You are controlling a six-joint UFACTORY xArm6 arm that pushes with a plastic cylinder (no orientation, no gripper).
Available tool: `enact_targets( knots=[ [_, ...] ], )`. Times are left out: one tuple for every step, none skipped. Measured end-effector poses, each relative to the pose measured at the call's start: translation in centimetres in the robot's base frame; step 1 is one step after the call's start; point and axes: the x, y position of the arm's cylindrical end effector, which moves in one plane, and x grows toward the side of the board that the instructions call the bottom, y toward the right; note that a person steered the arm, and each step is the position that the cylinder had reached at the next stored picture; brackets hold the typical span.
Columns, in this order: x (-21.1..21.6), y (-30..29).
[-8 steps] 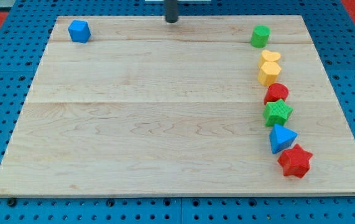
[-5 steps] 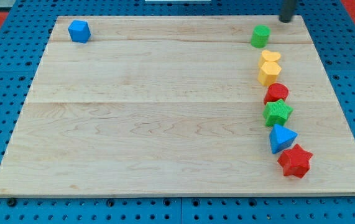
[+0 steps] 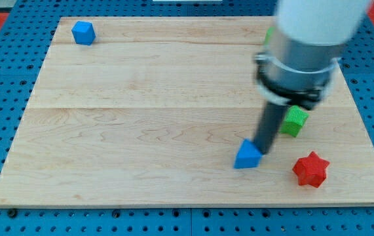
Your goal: Push the blue triangle to the top center of the board
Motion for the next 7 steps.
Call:
enact_targets(
  knots=[
    [0.1,-0.5],
    [2.2,0.7],
    [6.7,-2.7],
    [2.0,-8.2],
    [-2.1,-8.2],
    [1.9,-7.7],
    [2.2,-4.9]
  ],
)
